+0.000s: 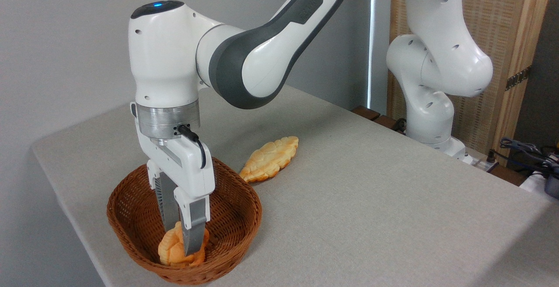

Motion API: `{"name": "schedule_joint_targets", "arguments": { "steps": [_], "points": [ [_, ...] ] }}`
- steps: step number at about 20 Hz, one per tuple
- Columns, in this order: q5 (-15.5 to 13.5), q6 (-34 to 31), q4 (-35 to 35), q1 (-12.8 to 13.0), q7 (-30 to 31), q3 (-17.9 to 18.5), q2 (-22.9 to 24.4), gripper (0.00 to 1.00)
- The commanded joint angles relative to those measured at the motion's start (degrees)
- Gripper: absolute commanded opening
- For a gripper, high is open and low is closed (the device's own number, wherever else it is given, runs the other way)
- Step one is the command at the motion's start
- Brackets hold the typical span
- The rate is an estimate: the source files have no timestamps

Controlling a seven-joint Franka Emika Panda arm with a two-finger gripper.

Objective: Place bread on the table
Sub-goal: 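Close the gripper fingers around the orange bread roll, then lift the roll out of the basket and carry it past the golden slice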

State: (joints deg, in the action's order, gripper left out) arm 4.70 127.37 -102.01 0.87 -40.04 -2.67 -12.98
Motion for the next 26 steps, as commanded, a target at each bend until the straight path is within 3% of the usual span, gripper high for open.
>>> {"name": "schedule_joint_targets", "arguments": {
  "steps": [1,8,10,14,16,26],
  "points": [
    [1.2,1.2,-0.3,-0.1,0.2,-0.3,0.1,0.40],
    [1.1,1.2,0.0,-0.1,0.2,-0.3,0.3,0.32],
    [0.5,1.2,0.1,-0.1,0.3,-0.4,0.4,0.24],
    [0.4,1.2,0.2,0.0,0.8,-0.4,0.7,0.22],
    [0.3,1.2,0.4,0.0,0.7,-0.5,0.8,0.16],
    [0.8,0.7,0.8,0.1,0.2,-0.8,4.0,0.15]
  ]
}}
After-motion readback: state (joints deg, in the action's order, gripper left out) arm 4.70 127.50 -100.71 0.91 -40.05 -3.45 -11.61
